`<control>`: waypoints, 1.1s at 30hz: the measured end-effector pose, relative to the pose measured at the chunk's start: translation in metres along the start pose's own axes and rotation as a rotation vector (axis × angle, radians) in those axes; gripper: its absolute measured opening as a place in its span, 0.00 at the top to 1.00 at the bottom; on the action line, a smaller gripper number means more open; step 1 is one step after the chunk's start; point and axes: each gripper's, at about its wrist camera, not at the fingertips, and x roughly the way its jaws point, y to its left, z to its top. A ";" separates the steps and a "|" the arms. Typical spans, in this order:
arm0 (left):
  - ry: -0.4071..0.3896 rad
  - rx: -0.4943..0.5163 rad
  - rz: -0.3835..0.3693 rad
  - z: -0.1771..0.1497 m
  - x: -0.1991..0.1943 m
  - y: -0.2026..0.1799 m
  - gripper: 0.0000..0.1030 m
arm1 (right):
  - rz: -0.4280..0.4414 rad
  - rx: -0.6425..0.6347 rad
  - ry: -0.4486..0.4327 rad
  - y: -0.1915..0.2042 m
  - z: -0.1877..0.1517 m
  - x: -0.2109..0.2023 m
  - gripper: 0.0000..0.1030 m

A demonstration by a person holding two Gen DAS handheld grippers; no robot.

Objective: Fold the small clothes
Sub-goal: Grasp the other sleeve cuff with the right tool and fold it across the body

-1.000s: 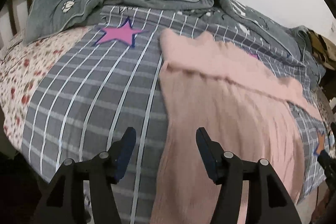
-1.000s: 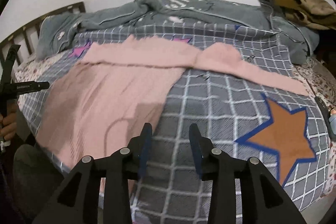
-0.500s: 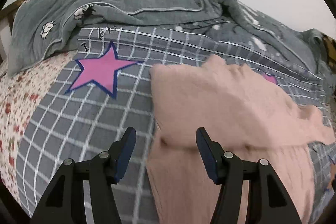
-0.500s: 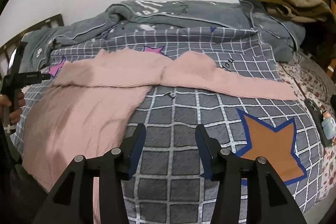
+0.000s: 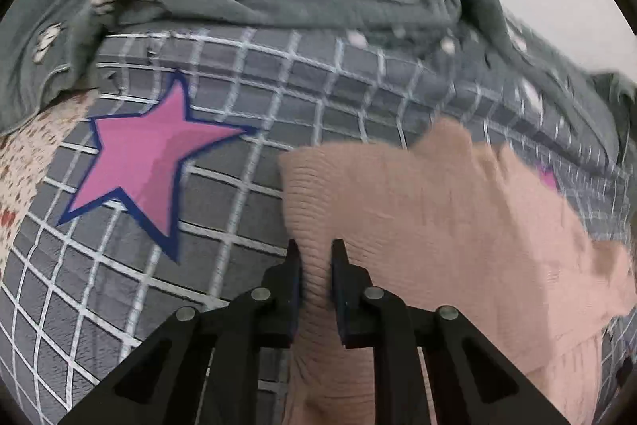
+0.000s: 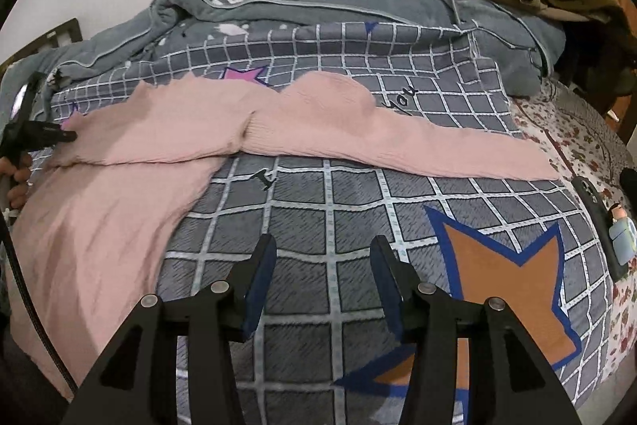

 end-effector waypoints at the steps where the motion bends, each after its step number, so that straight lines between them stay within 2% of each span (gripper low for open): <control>1: 0.011 0.009 0.007 -0.001 0.002 0.002 0.86 | 0.000 0.004 -0.001 -0.002 0.000 0.001 0.53; 4: 0.013 -0.021 0.021 -0.006 0.005 0.007 0.82 | -0.018 0.003 0.001 -0.008 -0.001 0.003 0.53; 6: 0.006 -0.036 0.060 -0.008 0.003 0.005 0.68 | -0.030 0.002 0.001 -0.016 -0.001 0.003 0.53; 7: 0.002 -0.030 0.095 -0.009 0.002 0.003 0.65 | -0.045 0.005 -0.003 -0.022 0.000 0.002 0.53; 9: -0.006 -0.001 0.151 -0.010 -0.001 -0.004 0.50 | -0.082 0.023 -0.018 -0.039 0.002 0.000 0.53; 11: -0.001 0.019 0.174 -0.012 -0.002 -0.008 0.45 | -0.115 0.061 -0.031 -0.060 0.007 0.000 0.53; 16: 0.003 0.037 0.177 -0.022 -0.001 -0.020 0.41 | -0.178 0.161 -0.045 -0.113 0.020 0.009 0.53; 19: -0.014 0.030 0.206 -0.025 0.000 -0.023 0.34 | -0.212 0.201 -0.037 -0.135 0.026 0.020 0.53; 23: -0.017 0.016 0.212 -0.028 0.005 -0.022 0.27 | -0.184 0.282 -0.016 -0.165 0.032 0.038 0.54; 25: -0.015 0.023 0.214 -0.028 0.007 -0.023 0.25 | -0.142 0.322 0.005 -0.176 0.033 0.051 0.54; 28: -0.014 0.028 0.222 -0.028 0.008 -0.023 0.22 | -0.116 0.346 0.016 -0.184 0.035 0.062 0.54; 33: -0.015 0.030 0.224 -0.029 0.008 -0.024 0.21 | -0.119 0.350 0.048 -0.188 0.041 0.081 0.54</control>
